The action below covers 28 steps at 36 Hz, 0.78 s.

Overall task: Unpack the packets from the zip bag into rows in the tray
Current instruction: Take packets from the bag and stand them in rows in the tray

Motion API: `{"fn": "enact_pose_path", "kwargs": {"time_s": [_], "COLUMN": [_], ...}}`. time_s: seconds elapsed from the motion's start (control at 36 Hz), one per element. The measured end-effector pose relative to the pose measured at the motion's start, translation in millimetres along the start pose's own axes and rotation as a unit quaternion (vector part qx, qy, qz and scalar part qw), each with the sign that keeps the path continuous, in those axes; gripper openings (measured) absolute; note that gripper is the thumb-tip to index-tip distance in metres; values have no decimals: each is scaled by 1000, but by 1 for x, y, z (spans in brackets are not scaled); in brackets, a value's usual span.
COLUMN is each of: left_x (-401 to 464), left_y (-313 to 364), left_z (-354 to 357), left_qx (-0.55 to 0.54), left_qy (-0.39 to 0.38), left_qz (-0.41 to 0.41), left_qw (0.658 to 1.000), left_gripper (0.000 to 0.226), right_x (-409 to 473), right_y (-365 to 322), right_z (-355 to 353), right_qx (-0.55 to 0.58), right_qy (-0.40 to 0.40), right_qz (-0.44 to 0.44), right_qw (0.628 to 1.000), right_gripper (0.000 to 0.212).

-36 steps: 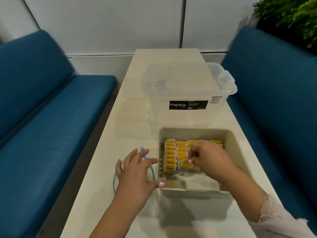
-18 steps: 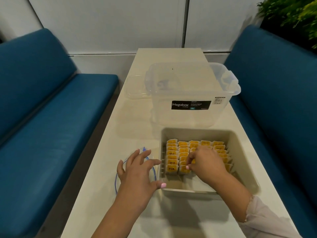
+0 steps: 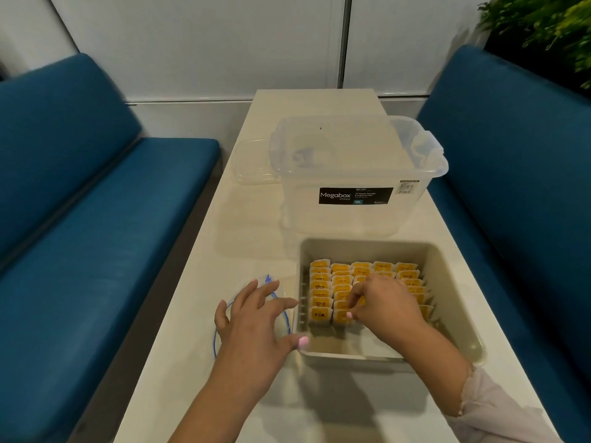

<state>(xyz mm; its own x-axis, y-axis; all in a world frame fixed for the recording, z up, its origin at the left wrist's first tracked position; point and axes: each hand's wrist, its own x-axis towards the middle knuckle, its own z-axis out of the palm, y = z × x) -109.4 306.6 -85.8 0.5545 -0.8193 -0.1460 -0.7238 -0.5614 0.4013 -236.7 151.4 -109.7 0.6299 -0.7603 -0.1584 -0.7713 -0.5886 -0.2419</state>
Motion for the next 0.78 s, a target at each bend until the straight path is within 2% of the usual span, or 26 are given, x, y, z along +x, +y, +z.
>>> {"fn": "enact_pose_path", "kwargs": {"time_s": [0.11, 0.25, 0.36, 0.56, 0.78], "left_x": [0, -2, -10, -22, -26], "left_y": [-9, -36, -52, -67, -70], "left_z": [-1, -8, -16, -13, -7], "left_qx": [-27, -86, -89, -102, -117], "left_qy": [44, 111, 104, 75, 65], "left_qz": [9, 28, -19, -64, -56], "left_qw": [999, 990, 990, 990, 989], "left_gripper": [33, 41, 41, 45, 63], "right_x": [-3, -4, -2, 0, -7], "right_y": [1, -2, -11, -54, -118], "right_z": [-1, -8, -14, -18, 5], "right_qx": [11, 45, 73, 97, 52], "right_qy": [5, 23, 28, 21, -65], "right_qz": [-2, -10, -31, -129, -257], "right_qw": [1000, 999, 996, 987, 963], "right_gripper": [15, 11, 10, 12, 19]}}
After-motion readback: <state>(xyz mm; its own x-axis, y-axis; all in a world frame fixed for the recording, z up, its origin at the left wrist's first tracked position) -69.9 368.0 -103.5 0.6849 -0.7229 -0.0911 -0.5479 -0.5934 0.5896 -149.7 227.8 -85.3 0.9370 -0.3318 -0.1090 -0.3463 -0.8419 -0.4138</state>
